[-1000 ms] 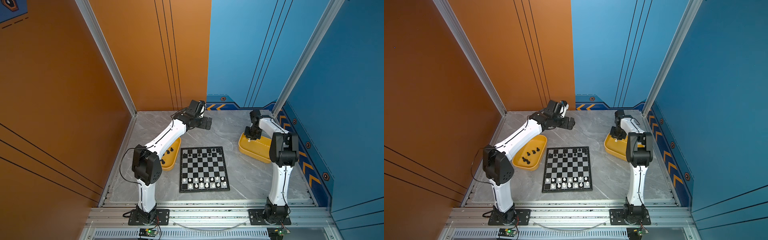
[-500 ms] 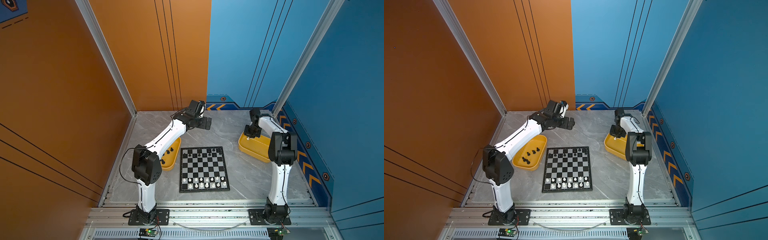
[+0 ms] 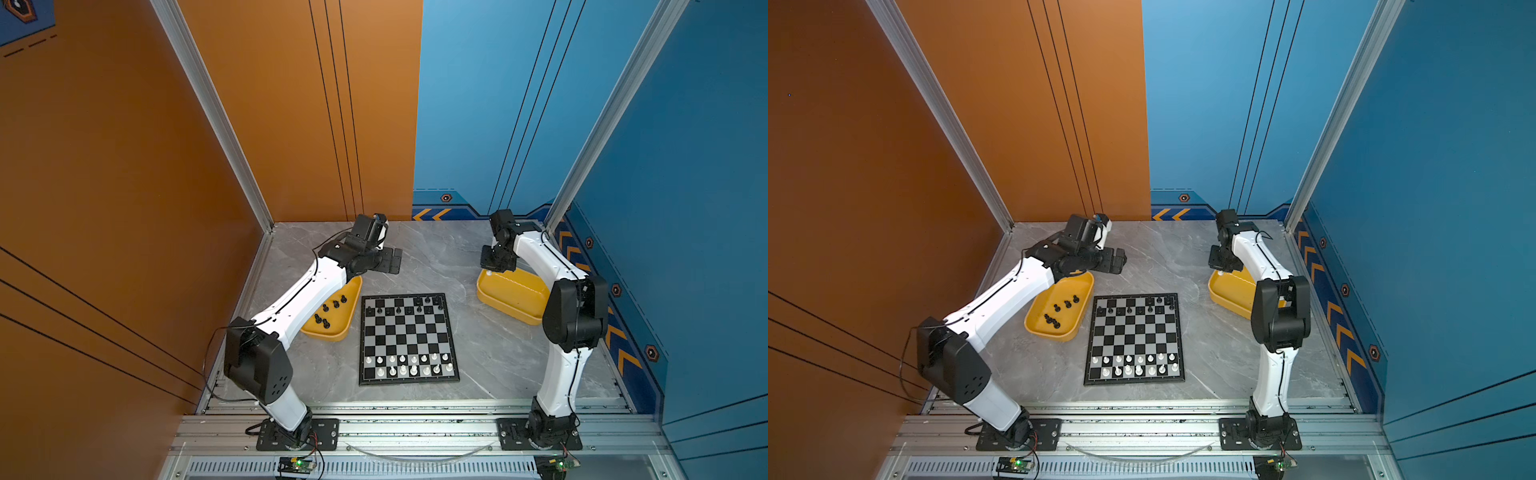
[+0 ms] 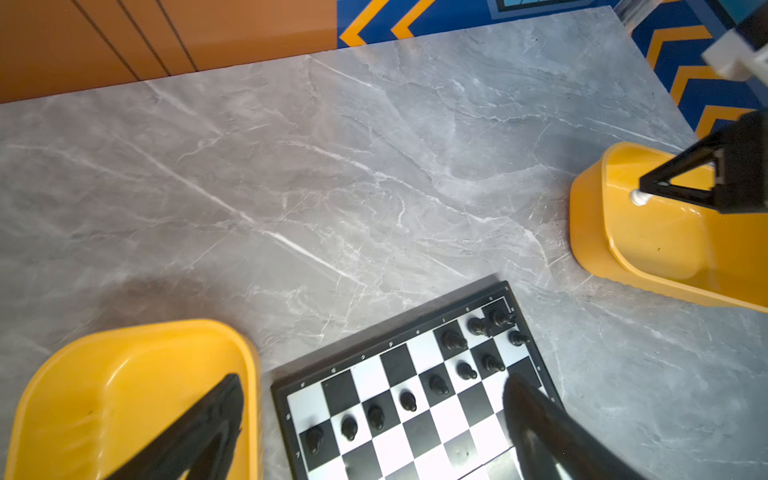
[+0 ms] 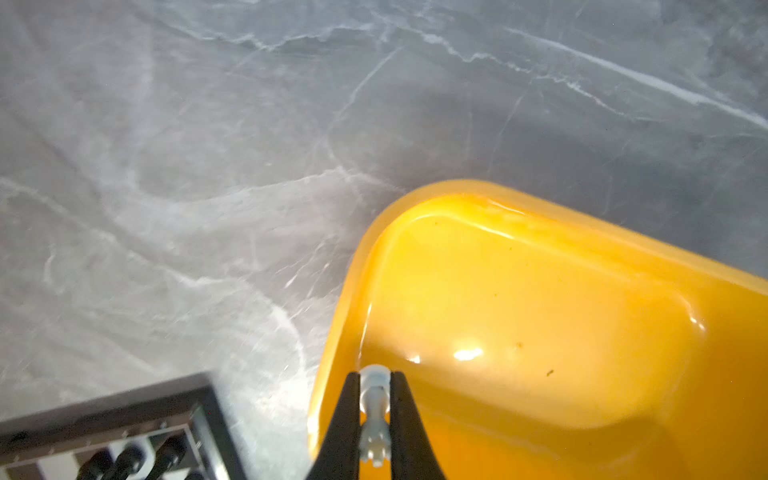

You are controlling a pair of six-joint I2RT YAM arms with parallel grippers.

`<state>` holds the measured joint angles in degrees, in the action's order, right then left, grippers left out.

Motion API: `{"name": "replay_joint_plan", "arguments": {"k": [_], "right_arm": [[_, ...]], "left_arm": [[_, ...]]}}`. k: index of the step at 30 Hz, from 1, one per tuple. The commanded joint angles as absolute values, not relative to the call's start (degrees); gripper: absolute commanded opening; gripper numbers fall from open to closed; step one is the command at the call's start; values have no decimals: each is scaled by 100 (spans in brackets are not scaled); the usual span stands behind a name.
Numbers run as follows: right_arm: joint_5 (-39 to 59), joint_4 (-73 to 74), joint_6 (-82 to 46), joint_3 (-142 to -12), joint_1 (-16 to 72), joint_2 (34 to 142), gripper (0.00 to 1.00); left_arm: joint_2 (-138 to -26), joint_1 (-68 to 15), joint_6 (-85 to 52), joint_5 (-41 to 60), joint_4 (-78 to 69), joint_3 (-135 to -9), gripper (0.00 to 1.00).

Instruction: Set up the chess pieces on the board

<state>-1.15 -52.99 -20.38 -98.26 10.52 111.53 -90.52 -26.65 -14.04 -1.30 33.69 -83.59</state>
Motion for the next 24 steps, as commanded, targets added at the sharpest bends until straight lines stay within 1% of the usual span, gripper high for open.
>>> {"name": "replay_joint_plan", "arguments": {"k": [1, 8, 13, 17, 24], "right_arm": [[-297, -5682, -2189, -9440, 1588, 10660, 7], [-465, -5923, -2777, -8817, 3116, 9754, 7], [-571, -5933, -3366, -8546, 4462, 9315, 8], [-775, -5940, -3657, -8588, 5349, 9312, 8], [-859, -5829, -3779, -8863, 6349, 9743, 8]], "left_arm": [[-8518, -2363, -1727, -201, 3343, -7721, 98], [-7291, -1584, -2134, 104, 3304, -6453, 98], [-6669, -1335, -2116, 305, 3394, -5964, 98], [-6332, -1280, -2072, 434, 3438, -5599, 98], [-6005, -1221, -2031, 556, 3568, -5425, 98]]}}
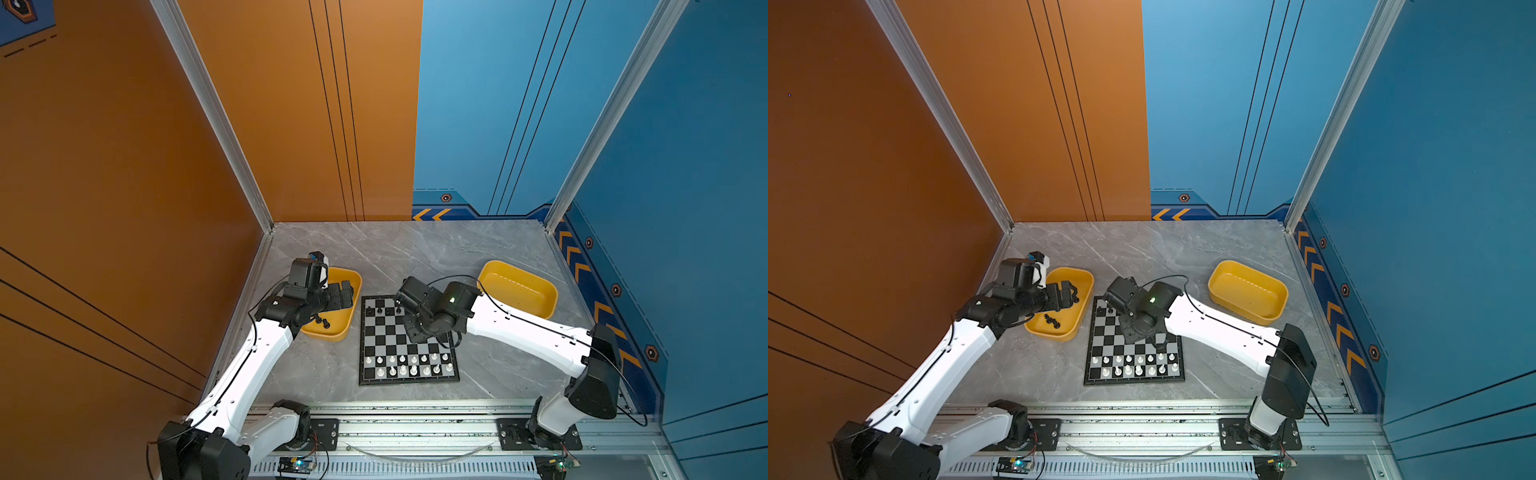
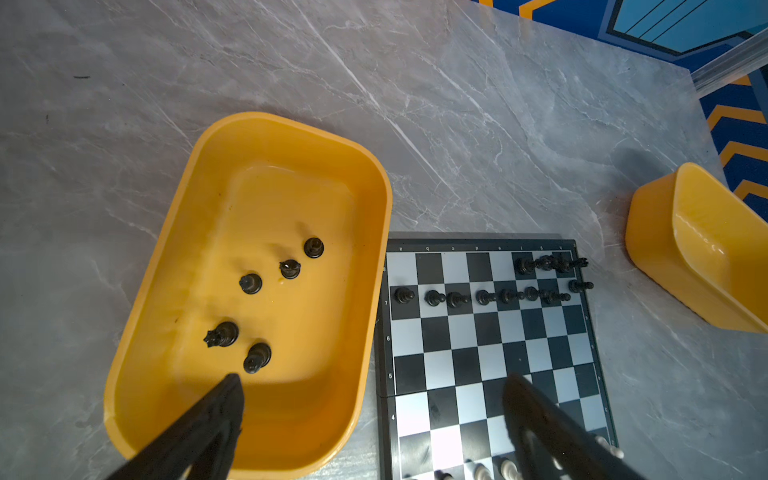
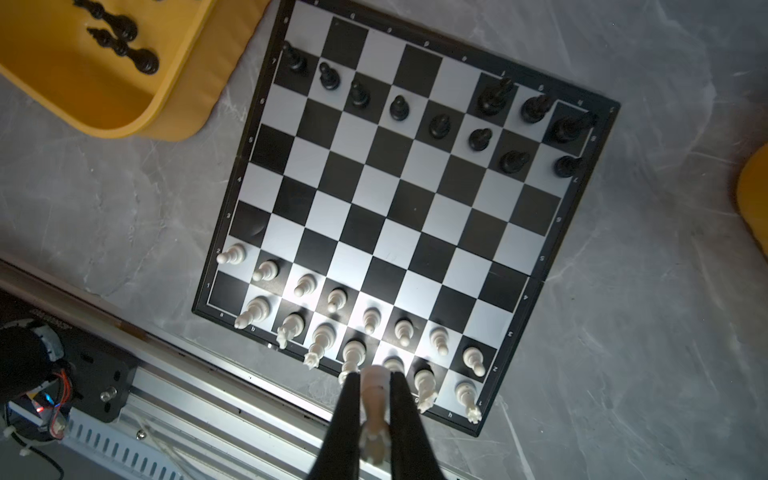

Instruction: Set up the chess pieces on the board

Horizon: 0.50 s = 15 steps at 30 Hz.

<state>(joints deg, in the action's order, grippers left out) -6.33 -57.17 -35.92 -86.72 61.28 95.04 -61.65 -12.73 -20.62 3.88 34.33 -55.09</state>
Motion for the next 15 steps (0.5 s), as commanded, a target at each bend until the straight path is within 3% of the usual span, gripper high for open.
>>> {"name": "replay_joint_plan", "arguments": {"k": [1, 15], "right_arm": [[-855, -5814, -3743, -8941, 6486, 9843, 8], [-439, -5559, -3228, -9755, 7167, 11049, 8]], "left_arm": [[-5958, -1220, -2024, 559, 3585, -5388, 98], [-5825, -1056, -1979, 450, 3612, -5217, 98]]}}
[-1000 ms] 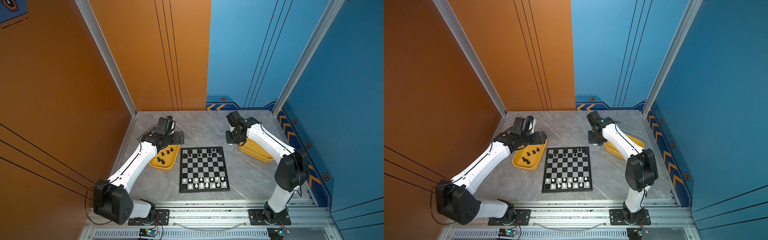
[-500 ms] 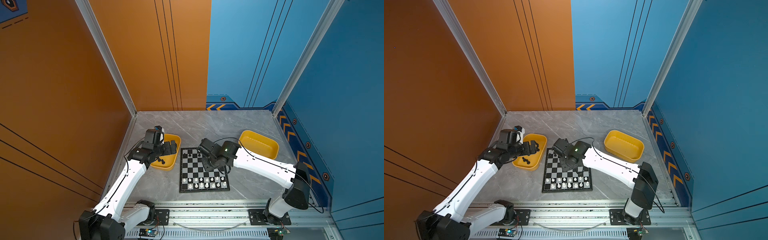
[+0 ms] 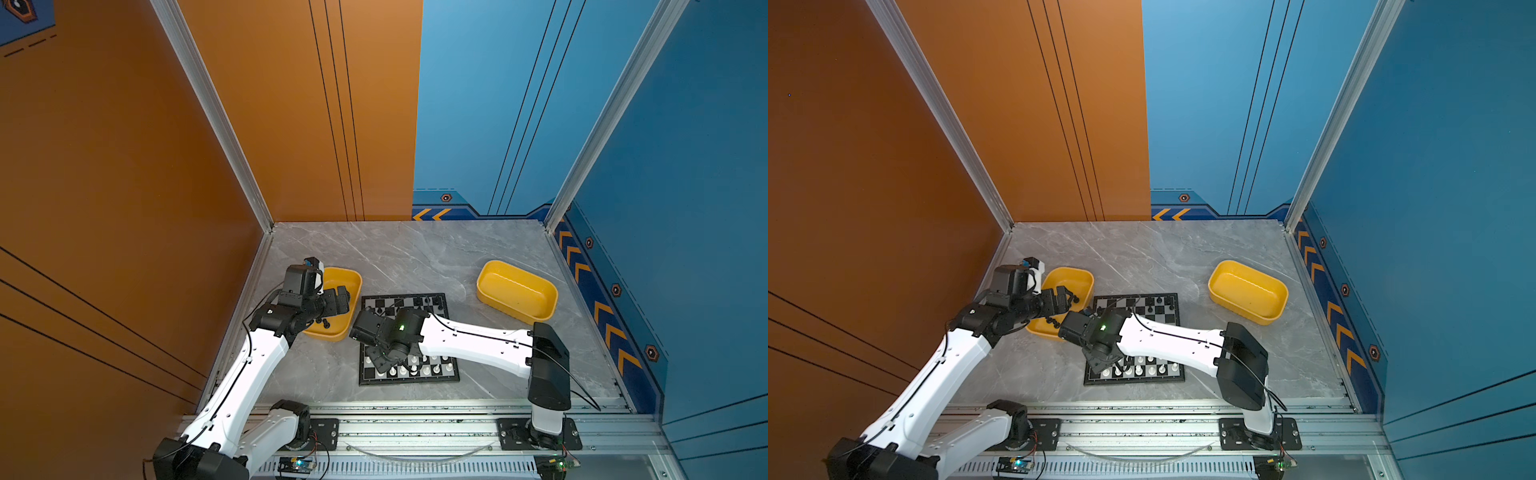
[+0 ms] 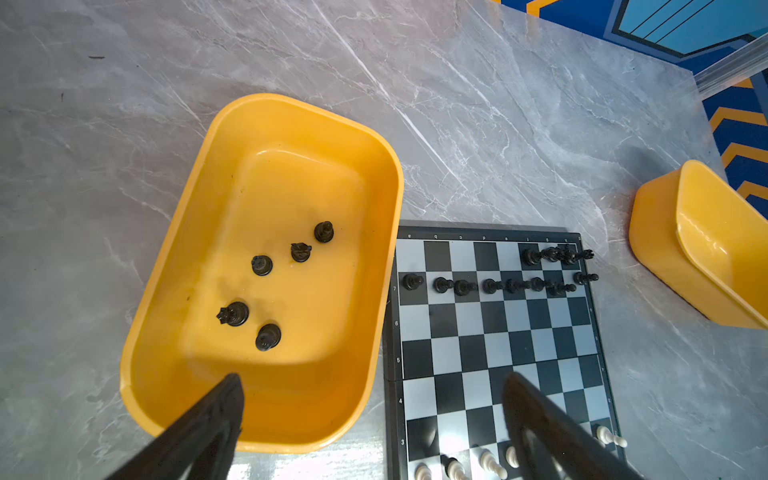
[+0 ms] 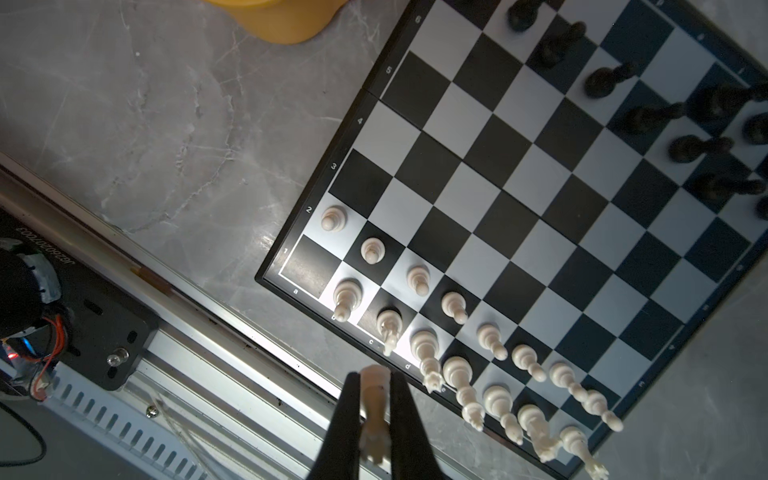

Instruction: Set up the chess pieces on the board

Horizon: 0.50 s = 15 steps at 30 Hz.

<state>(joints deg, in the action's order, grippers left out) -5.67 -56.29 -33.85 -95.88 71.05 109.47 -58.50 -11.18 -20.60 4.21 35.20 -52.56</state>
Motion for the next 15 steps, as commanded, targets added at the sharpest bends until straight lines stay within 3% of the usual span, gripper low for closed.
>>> {"name": "replay_joint_plan", "arguments": {"k": [1, 15], "right_arm": [[-397, -5523, -3212, -9771, 7201, 11101, 8], [-159, -5274, -3023, -10114, 7466, 11827, 8]], "left_arm": [[-5827, -1042, -1965, 451, 3612, -5221, 98], [-5698, -907, -1894, 482, 3677, -5115, 98]]}}
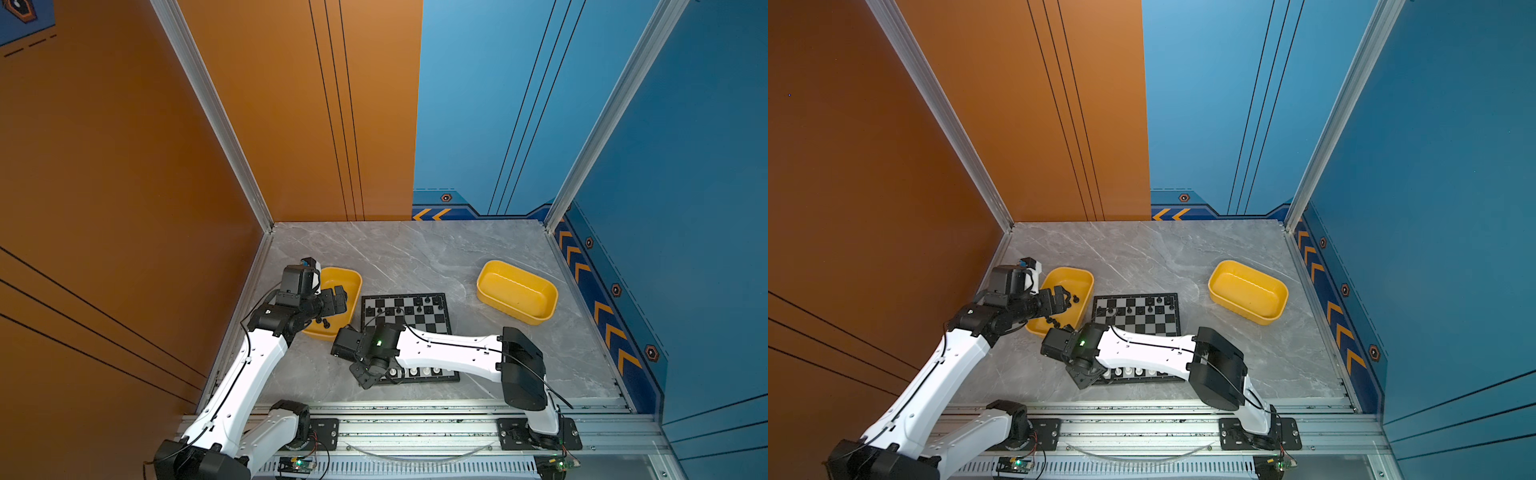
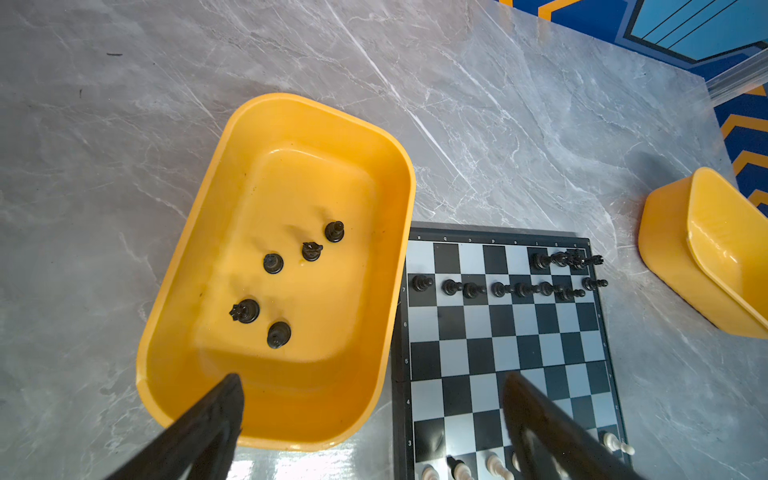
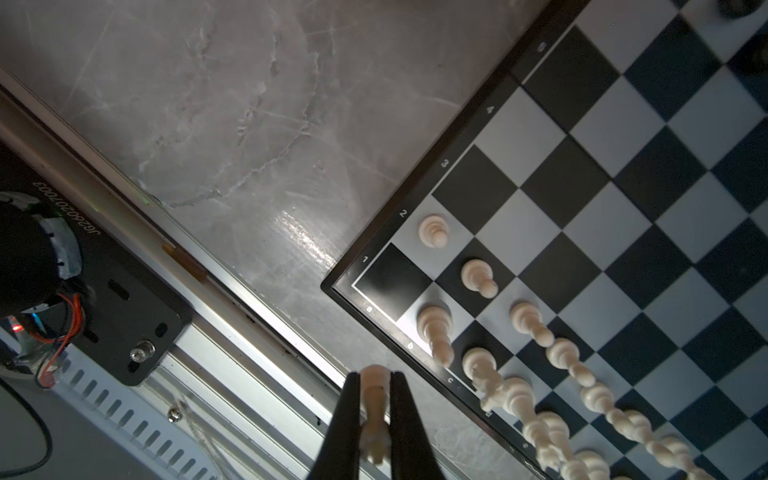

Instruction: Set up the chess pieces on the board

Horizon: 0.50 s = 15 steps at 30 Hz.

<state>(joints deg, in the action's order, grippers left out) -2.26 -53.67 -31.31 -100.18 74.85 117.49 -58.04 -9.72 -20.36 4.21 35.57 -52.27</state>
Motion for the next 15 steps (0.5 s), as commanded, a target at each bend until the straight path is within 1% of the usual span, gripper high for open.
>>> {"name": "replay_joint_plan", "arguments": {"k": [1, 15], "right_arm": [[-137, -5250, -3023, -10102, 7466, 11841, 8], [82, -4878, -3049, -10106, 7192, 12328, 8]], "left_arm": [[-5684, -903, -1884, 482, 3678, -5108, 98], [-5599, -791, -1829, 533, 3774, -5099, 97]]}}
